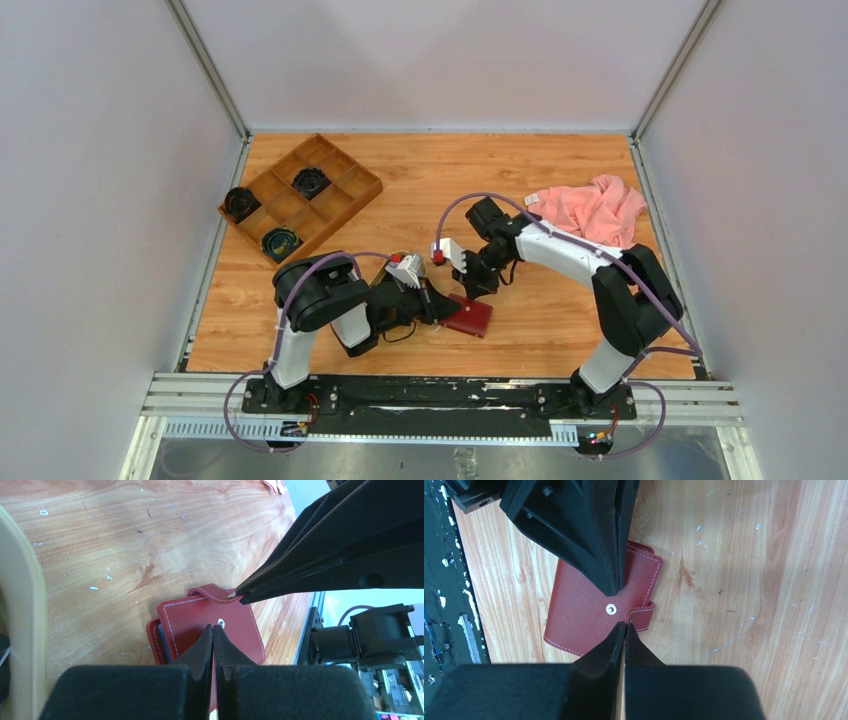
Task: Put the credit cards into the card holder
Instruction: Close the card holder at the center of the board.
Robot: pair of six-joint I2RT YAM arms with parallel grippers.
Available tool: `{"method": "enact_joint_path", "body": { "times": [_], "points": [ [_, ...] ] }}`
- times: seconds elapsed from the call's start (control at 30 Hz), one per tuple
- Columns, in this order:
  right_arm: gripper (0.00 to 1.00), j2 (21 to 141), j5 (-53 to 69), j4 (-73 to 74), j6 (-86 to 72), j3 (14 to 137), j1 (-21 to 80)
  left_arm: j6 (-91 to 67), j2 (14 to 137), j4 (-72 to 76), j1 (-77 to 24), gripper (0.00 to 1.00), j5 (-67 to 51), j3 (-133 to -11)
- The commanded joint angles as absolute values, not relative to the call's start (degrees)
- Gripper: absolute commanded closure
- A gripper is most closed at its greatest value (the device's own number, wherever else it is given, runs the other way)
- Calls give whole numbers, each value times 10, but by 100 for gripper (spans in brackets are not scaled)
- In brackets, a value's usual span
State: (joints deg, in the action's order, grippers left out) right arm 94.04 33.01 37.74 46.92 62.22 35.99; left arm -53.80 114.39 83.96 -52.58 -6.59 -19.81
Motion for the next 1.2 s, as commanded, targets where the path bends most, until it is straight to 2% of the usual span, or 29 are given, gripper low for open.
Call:
{"method": "enact_joint_path", "body": {
  "times": [0.0, 0.37, 1.17],
  "points": [
    [100, 958, 342, 407, 459, 638, 355, -531, 1159, 841, -519, 100, -65, -193],
    [100, 991, 378, 429, 441, 643, 354, -531, 1160, 840, -519, 100, -64, -194],
    [100, 1006, 343, 410, 433, 625, 374, -532, 1161, 845, -517, 100, -67, -192]
  ]
}}
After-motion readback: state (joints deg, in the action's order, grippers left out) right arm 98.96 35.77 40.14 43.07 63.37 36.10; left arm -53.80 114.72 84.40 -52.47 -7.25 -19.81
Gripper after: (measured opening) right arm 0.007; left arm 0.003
